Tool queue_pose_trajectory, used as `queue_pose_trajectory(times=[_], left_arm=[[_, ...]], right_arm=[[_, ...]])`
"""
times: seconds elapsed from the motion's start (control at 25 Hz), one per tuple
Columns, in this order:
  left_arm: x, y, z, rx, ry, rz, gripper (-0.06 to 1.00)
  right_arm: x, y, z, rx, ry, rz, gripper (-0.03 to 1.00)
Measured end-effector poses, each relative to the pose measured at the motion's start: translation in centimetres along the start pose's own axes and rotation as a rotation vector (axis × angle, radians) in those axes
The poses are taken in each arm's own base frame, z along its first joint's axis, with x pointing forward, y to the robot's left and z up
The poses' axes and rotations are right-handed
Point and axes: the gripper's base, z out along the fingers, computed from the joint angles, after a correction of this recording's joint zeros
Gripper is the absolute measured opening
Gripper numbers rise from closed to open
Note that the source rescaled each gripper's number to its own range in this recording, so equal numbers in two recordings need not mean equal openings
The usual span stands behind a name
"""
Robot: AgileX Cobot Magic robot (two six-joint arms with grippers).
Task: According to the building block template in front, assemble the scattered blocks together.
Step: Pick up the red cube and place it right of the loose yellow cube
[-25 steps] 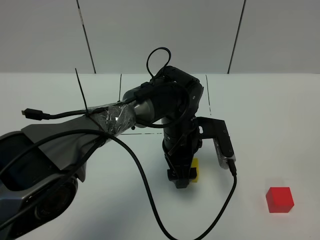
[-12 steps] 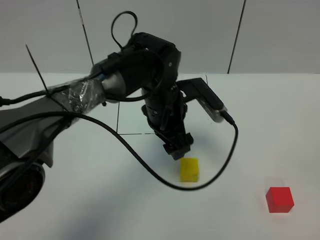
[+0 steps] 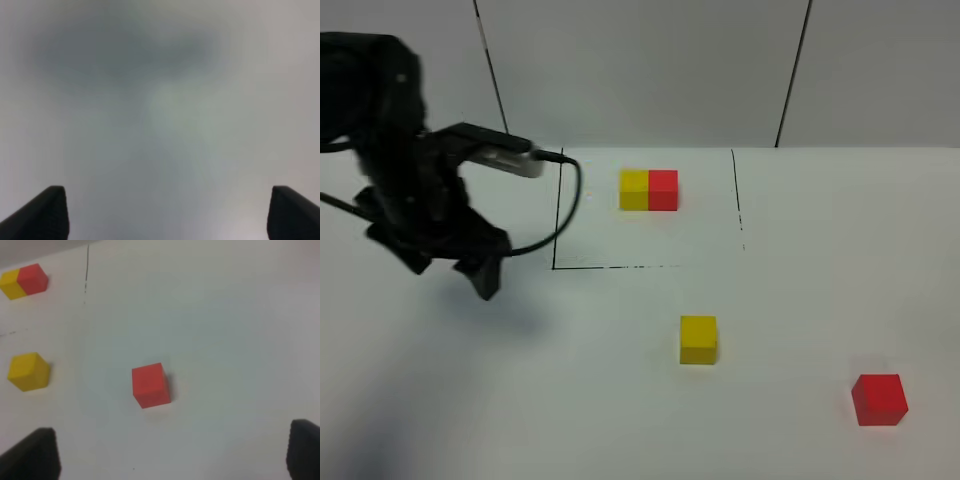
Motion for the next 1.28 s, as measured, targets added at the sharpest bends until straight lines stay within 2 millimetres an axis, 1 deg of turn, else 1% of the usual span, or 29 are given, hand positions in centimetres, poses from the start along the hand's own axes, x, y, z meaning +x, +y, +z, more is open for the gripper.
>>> queue_pose_trajectory(times=[0.04, 0.12, 0.2, 0.28, 0.32, 0.36, 0.44, 0.48, 0.64, 0.76, 0.92, 1.0, 1.16, 1.28], left_arm=[[1.6, 1.0, -0.4, 0.014, 0.002, -0.048, 0.91], [4.4, 2.3, -1.1, 0.04, 0.004, -0.125, 0.91], [8.0, 2.8, -1.8, 0.056, -0.005, -0.193, 0.91], [10.5, 2.7, -2.4, 0.046, -0.057, -0.232, 0.91], [12.1, 2.2, -3.1, 0.037, -0.108, -0.253, 0.91], [13.3, 1.7, -3.1, 0.031, -0.145, -0.272, 0.91], [15.5, 0.6, -4.1, 0.016, -0.236, -0.3, 0.91], [17.1, -0.2, -4.4, 0.011, -0.275, -0.313, 0.91], [21.9, -2.5, -4.7, -0.022, -0.405, -0.336, 0.91], [25.7, -4.3, -5.2, -0.056, -0.549, -0.34, 0.91], [29.9, -6.3, -4.8, -0.089, -0.709, -0.335, 0.91], [31.5, -7.1, -4.2, -0.097, -0.754, -0.331, 0.91], [33.9, -8.3, -4.2, -0.126, -0.869, -0.309, 0.91], [35.0, -8.7, -3.9, -0.135, -0.91, -0.299, 0.91]], right_arm=[[0.0, 0.0, 0.0, 0.0, 0.0, 0.0, 0.8], [0.0, 0.0, 0.0, 0.0, 0.0, 0.0, 0.8], [0.0, 0.0, 0.0, 0.0, 0.0, 0.0, 0.8], [0.0, 0.0, 0.0, 0.0, 0.0, 0.0, 0.8], [0.0, 0.0, 0.0, 0.0, 0.0, 0.0, 0.8], [0.0, 0.0, 0.0, 0.0, 0.0, 0.0, 0.8], [0.0, 0.0, 0.0, 0.0, 0.0, -0.001, 0.8], [0.0, 0.0, 0.0, 0.0, 0.0, -0.001, 0.8], [0.0, 0.0, 0.0, 0.0, 0.0, -0.001, 0.8], [0.0, 0.0, 0.0, 0.0, 0.0, -0.001, 0.8], [0.0, 0.0, 0.0, 0.0, 0.0, 0.0, 0.8], [0.0, 0.0, 0.0, 0.0, 0.0, 0.0, 0.8], [0.0, 0.0, 0.0, 0.0, 0.0, 0.0, 0.8], [0.0, 0.0, 0.0, 0.0, 0.0, 0.0, 0.8]])
